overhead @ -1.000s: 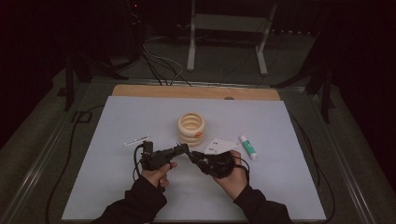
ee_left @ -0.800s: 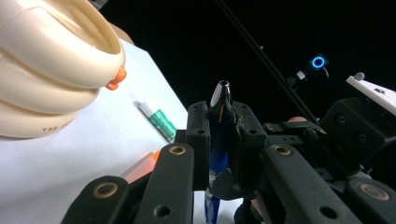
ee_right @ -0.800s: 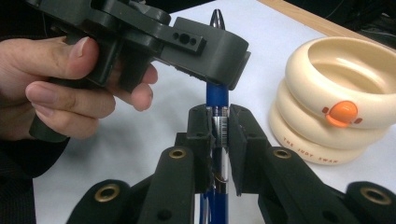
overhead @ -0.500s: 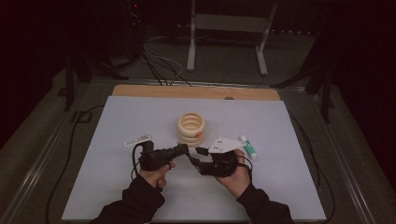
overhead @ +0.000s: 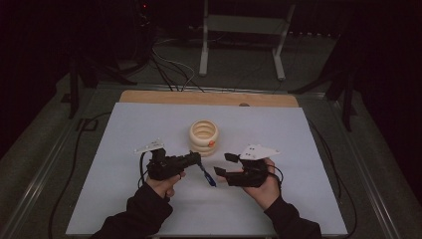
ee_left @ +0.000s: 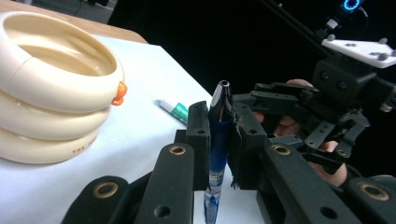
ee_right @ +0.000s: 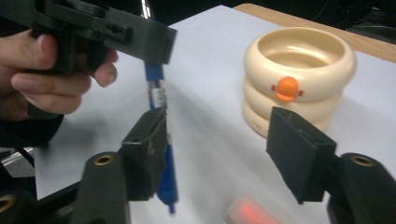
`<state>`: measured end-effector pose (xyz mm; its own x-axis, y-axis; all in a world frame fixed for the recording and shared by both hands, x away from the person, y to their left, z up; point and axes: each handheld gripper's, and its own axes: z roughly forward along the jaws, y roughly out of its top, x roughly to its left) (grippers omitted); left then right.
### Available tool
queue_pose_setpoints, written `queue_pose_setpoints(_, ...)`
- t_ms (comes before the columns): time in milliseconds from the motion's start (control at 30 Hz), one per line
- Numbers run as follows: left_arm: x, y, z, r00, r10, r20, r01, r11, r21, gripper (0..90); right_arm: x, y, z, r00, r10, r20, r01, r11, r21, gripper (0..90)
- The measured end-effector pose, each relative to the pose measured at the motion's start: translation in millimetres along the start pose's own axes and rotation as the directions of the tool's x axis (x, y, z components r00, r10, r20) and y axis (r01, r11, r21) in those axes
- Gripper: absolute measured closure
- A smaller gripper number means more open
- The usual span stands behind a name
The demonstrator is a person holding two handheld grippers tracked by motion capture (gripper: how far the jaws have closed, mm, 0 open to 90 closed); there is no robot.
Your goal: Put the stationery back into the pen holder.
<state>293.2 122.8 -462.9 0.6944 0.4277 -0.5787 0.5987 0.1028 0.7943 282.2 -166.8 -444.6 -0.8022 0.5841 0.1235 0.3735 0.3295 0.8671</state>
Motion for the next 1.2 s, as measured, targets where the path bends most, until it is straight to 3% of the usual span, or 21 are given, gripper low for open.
queue_pose_setpoints(233, -4.5, 8.2, -1.5, 0.9992, 0.039, 0.001, -0.039, 0.9988, 0.028, 80.7, -8.4, -8.6, -9.0, 0.9991, 0.027, 0.033, -0.027, 1.0, 0.0, 18.5)
queue_pose_setpoints(400, -7.7, 13.9, -0.7, 0.9982, 0.06, 0.008, -0.06, 0.9971, 0.046, 80.7, -13.6, -14.3, -15.8, 0.9997, 0.022, -0.004, -0.022, 1.0, 0.001, 7.6)
queue_pose_setpoints(667, -10.6, 21.0, 1.2, 0.9972, 0.073, 0.014, -0.074, 0.9949, 0.069, 80.7, -20.7, -19.6, -21.1, 0.9999, 0.001, 0.013, -0.001, 1.0, -0.005, 2.5)
queue_pose_setpoints(800, -13.7, 28.6, 1.8, 0.9949, 0.099, 0.017, -0.1, 0.9916, 0.081, 80.7, -23.8, -21.1, -24.5, 0.9997, 0.016, -0.016, -0.016, 1.0, -0.024, 1.5)
queue_pose_setpoints(1200, -21.4, 53.7, 0.2, 0.9909, 0.132, 0.026, -0.134, 0.9888, 0.065, 80.7, -22.6, -22.2, -23.6, 0.9999, 0.001, 0.016, 0.0, 1.0, -0.023, 1.6)
